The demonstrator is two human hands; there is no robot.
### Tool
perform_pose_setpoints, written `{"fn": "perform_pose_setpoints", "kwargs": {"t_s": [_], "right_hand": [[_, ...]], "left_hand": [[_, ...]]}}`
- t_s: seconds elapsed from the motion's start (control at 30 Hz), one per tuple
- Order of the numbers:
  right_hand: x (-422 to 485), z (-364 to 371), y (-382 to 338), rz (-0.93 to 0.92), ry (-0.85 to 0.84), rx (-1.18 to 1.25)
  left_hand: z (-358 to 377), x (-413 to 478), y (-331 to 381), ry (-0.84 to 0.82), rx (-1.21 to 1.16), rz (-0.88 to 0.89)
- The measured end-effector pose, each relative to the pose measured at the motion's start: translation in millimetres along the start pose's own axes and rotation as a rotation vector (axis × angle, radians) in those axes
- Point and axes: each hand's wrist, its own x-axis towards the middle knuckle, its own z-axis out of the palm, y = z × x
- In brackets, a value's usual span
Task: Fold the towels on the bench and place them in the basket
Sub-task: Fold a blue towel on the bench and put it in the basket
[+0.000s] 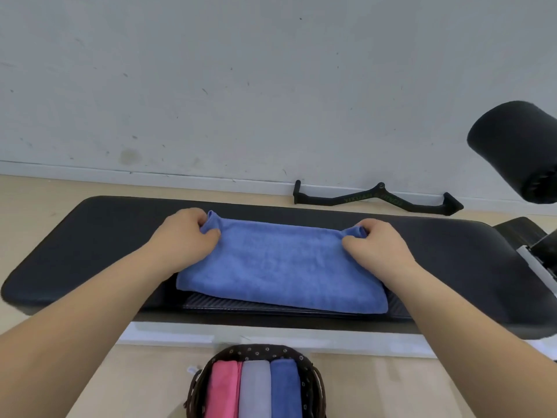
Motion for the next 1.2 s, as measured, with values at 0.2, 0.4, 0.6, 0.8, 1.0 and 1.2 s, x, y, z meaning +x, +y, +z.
{"fn": "perform_pose_setpoints", "kwargs": {"t_s": [0.2,0.4,0.6,0.8,1.0,1.2], "right_hand": [[11,1,3,-0.056,0.040,-0.082],[11,1,8,-0.060,0.106,-0.038],[-16,2,-8,-0.291,0.192,-0.418],[-62,41,-23,-0.428,-0.227,-0.586],[-63,39,-21,-0.422,-0.226,-0.594],[-67,47,-29,-0.441,-0.264,-0.596]], "left_hand": [[2,13,-2,0.028,0.006,-0.039],[-10,5,2,0.053,0.235,-0.011],[-14,-13,11,-0.102,0.078,-0.134],[-13,-17,17,-0.150,-0.166,-0.297],[-21,-29,17,-0.204,-0.400,-0.362],[-36,-42,9,-0.261,-0.660,-0.405]]}}
